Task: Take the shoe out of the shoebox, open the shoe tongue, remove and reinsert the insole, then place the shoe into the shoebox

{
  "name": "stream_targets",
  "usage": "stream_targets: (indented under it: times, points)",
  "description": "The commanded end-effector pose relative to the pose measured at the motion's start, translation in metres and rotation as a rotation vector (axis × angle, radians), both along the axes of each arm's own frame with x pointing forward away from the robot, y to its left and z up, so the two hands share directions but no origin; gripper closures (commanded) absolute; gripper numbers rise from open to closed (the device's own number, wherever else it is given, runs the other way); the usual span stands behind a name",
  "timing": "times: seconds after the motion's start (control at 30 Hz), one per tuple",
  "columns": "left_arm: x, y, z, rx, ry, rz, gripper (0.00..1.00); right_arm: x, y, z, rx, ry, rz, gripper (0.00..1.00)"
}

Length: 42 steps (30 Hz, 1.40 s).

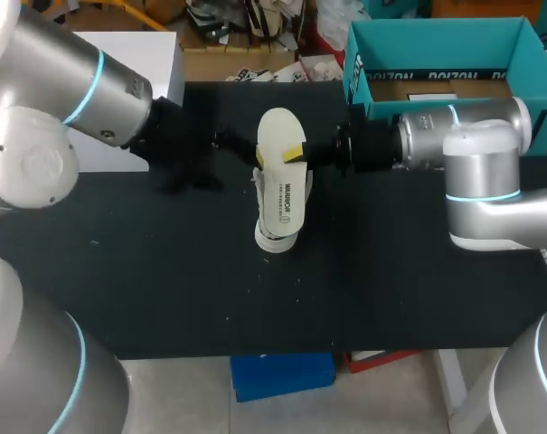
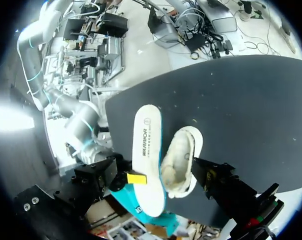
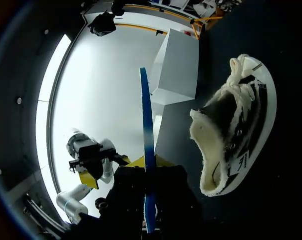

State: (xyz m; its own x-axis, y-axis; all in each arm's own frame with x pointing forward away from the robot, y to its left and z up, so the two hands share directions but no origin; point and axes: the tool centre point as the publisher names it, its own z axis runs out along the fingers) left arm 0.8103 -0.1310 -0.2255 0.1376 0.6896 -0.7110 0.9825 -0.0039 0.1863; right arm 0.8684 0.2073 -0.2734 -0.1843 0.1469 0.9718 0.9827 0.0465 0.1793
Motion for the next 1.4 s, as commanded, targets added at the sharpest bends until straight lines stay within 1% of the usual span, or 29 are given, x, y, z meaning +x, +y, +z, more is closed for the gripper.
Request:
stream_targets:
  times: [0.03,0.5,0.73,0.87,1.0,1.17,1.4]
  points:
    - [0.005,0.0,-0.005,-0.251,-0.028,-0.034,0.0,0.0,0.001,0.0,-0.002,0.0,-0.002,1.0]
    - [0.005,0.0,-0.005,-0.251,-0.028,-0.034,0.0,0.0,0.001,0.0,-0.002,0.0,-0.002,1.0]
    - [0.009,-0.008,-0.022,-0.449,0.064,0.056,0.0,0.0,0.001,0.0,-0.002,0.0,-0.002,1.0]
    - [0.013,-0.011,-0.031,-0.502,0.092,0.091,0.0,0.0,0.001,0.0,-0.002,0.0,-0.002,1.0]
    - [0.021,-0.013,-0.036,-0.561,0.127,0.122,0.0,0.0,0.001,0.0,-0.002,0.0,-0.002,1.0]
    - [0.031,-0.02,-0.039,-0.596,0.126,0.127,0.0,0.0,0.001,0.0,-0.002,0.0,-0.002,1.0]
    - [0.042,-0.034,-0.043,-0.649,0.107,0.108,0.0,0.0,0.001,0.0,-0.002,0.0,-0.002,1.0]
